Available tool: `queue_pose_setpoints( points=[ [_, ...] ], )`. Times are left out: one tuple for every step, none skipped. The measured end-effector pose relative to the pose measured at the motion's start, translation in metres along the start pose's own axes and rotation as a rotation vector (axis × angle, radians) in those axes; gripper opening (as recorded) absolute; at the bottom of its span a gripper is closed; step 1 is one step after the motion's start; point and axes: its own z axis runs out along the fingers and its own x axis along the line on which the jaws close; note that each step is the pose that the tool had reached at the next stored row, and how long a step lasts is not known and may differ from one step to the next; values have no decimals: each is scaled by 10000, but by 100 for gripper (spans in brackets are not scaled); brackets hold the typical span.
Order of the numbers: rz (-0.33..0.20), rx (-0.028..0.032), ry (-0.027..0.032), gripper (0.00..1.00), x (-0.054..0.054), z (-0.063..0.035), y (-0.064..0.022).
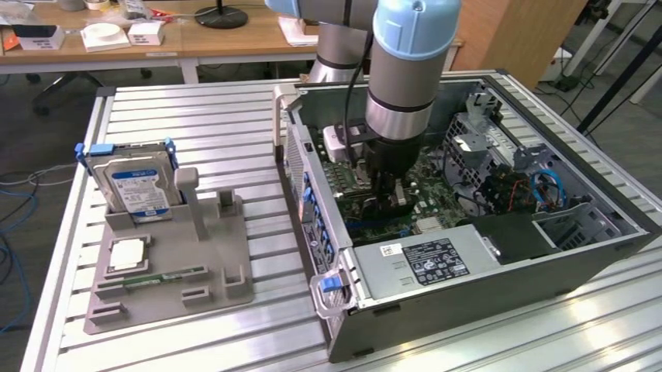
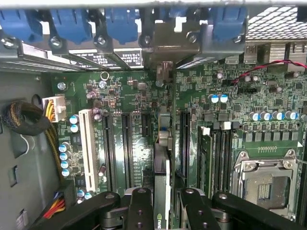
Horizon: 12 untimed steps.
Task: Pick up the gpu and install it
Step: 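Insert the gpu into the slot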
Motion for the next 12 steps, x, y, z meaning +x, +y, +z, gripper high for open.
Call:
queue_pose_setpoints(
  points=[
    [1,-1,1,26,-2,-8,-1],
    [4,8,-19,26,-3,-15,-2],
    [6,16,-41,26,-5,-31,-4],
    [6,20,-44,26,-5,-48,-6],
    [4,13,-23,26,-3,-79,-8],
    [3,9,-18,26,-3,-86,-9],
    [2,9,-18,26,-3,-86,-9],
    [3,9,-18,26,-3,-86,-9],
    [2,9,-18,26,-3,-86,-9],
    [3,8,-17,26,-3,-87,-9],
    [2,8,-15,26,-3,-88,-9],
    [2,8,-15,26,-3,-88,-9]
  ],
)
